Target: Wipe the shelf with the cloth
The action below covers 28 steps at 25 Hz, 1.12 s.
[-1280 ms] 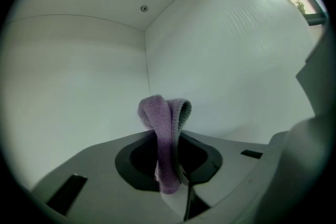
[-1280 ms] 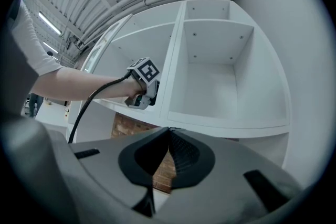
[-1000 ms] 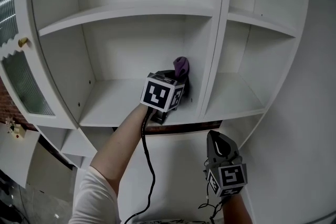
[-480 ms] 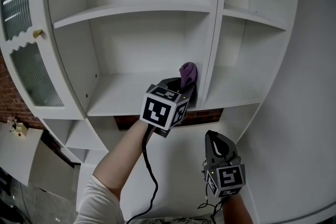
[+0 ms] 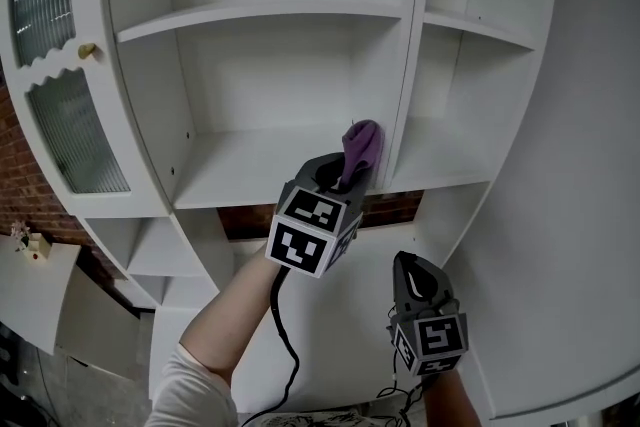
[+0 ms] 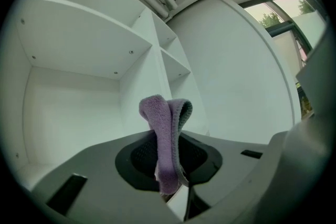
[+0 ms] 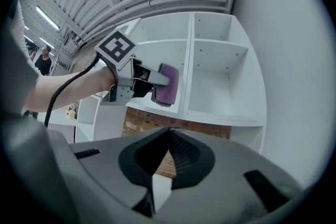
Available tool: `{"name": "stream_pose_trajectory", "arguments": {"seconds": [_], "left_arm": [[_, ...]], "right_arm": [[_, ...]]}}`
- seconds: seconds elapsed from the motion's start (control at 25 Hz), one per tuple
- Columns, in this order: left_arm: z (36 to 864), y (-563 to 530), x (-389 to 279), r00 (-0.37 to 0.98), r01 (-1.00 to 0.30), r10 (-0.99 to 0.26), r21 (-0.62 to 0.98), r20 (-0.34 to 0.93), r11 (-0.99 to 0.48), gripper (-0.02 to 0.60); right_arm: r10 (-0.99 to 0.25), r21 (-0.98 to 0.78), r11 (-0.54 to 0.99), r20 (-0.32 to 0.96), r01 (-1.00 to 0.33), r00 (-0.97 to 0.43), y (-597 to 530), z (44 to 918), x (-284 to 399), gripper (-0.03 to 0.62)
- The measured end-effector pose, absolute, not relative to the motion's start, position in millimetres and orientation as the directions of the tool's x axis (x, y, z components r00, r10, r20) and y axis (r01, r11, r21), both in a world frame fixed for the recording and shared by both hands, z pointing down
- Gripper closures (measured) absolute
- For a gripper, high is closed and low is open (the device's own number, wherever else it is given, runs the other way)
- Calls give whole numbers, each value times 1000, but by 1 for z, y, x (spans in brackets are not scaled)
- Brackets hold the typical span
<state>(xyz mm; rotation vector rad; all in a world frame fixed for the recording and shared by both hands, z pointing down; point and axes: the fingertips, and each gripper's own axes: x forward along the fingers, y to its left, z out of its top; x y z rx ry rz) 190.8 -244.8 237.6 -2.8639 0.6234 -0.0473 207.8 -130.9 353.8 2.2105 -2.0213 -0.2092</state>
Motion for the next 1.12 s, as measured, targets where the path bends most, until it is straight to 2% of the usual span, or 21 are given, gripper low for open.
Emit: {"name": "stream_pose_trajectory", "arguments": {"seconds": [0.16, 0.28, 0.6, 0.92, 1.12], "left_arm": [[229, -230, 149, 885, -465, -450, -267, -118, -844, 492], [247, -219, 111, 874, -485, -463, -266, -146, -833, 492], [328, -191, 25, 855, -517, -497, -275, -144, -810, 492], [412, -204, -42, 774, -633, -631, -89, -53, -769, 492], [411, -211, -57, 747, -662, -663, -143, -49, -735, 492]], "right_arm": [[-996, 189, -92, -8, -978, 92, -125, 355, 201, 589], [-997, 185, -74, -8, -980, 74, -127, 357, 191, 589], [-997, 191, 40, -55, -981, -52, -142, 368, 145, 589], [-980, 158, 180, -57, -971, -191, -154, 393, 104, 589], [-973, 140, 221, -44, -965, -229, -162, 399, 90, 591]]}}
